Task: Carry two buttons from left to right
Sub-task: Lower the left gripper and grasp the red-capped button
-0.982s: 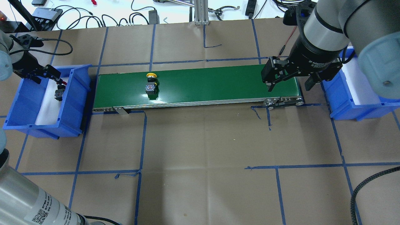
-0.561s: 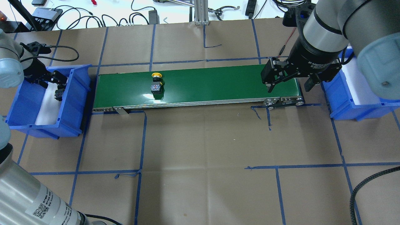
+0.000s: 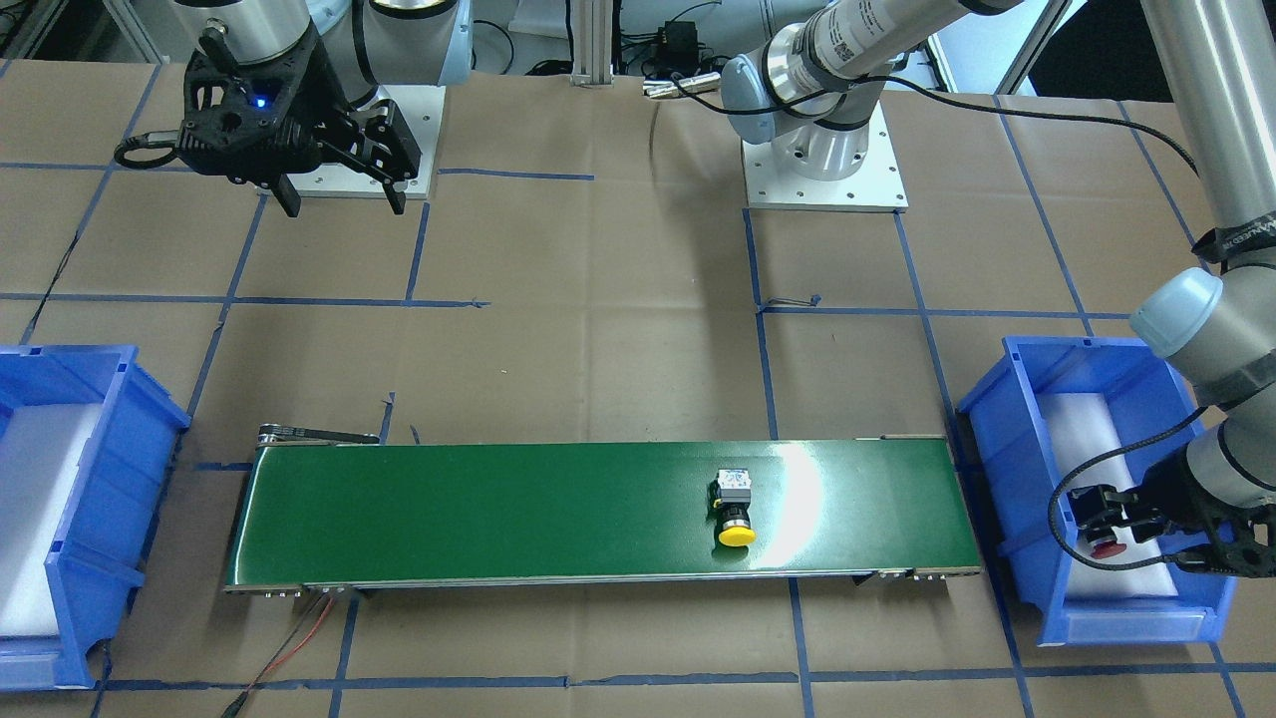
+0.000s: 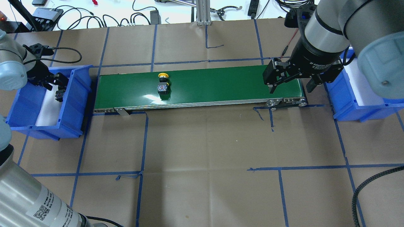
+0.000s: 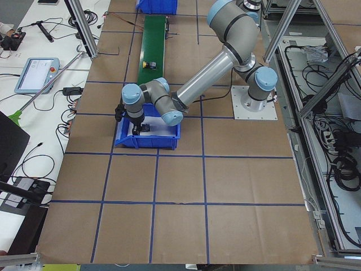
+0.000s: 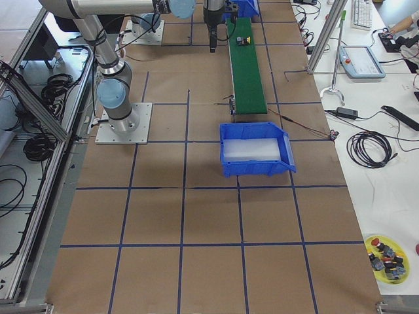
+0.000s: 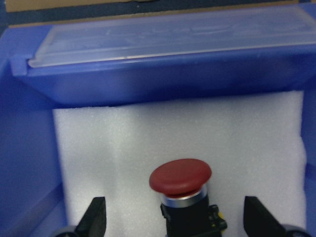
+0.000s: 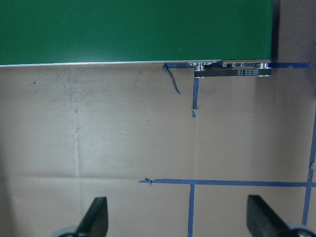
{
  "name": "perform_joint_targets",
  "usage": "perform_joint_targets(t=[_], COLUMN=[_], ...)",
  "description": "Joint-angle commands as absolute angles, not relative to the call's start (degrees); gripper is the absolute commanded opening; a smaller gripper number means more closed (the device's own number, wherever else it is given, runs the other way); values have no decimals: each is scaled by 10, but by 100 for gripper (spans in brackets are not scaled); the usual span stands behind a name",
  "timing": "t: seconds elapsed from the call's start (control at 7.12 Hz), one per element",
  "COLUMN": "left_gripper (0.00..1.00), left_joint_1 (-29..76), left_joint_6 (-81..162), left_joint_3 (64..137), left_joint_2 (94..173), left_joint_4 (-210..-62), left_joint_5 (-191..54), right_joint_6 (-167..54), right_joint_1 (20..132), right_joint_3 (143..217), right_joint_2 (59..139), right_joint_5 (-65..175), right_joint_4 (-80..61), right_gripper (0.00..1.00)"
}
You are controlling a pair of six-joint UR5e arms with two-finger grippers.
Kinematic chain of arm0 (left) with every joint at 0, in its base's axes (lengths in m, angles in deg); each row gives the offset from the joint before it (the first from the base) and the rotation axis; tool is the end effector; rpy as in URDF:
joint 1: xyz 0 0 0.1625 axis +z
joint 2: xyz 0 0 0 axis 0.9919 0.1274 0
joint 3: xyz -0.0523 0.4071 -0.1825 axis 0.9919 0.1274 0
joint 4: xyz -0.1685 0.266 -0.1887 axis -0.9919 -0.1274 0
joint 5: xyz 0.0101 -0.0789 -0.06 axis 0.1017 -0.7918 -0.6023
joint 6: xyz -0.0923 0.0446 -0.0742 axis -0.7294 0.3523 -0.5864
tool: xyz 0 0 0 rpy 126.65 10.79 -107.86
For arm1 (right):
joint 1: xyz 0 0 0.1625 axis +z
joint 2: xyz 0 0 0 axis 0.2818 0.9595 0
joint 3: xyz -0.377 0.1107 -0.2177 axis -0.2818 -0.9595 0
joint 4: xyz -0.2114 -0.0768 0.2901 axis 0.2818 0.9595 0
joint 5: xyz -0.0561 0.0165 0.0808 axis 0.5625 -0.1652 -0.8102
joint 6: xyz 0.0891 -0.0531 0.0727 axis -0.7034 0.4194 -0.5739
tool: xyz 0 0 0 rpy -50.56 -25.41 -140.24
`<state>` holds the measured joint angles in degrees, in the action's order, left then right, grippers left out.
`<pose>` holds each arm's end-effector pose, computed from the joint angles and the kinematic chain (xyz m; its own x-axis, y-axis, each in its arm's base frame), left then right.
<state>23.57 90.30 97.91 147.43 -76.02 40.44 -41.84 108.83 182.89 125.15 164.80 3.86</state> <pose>0.2105 -0.6214 0.2331 -0.9973 0.0721 0.0165 0.0713 0.9964 -0.0459 0.1576 -0.3877 0.4847 -0.9981 -0.0110 -0.0598 -0.0109 0.9999 -0.0021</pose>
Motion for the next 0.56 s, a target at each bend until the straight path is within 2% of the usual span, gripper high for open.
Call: perform_joint_targets(t=[0.0,0.14,0.42], left_gripper=[47,31,13], left_joint_1=[235,235,235], left_joint_6=[891,890,890], left_joint_3=[978,977,975], left_joint_2=[1472,1469,1467], left_joint_4=[-761,-765,-771], left_joint_5=[405,406,406], right_joint_6=[-418,-418,-418], right_joint_1=[1087,1086,1080], right_joint_3=[1826,1824,1830], right_joint_2=[1250,1250,1224], right_joint_5=[1648,1648,1656], right_joint_4=[40,57,110], right_gripper=[100,100,100])
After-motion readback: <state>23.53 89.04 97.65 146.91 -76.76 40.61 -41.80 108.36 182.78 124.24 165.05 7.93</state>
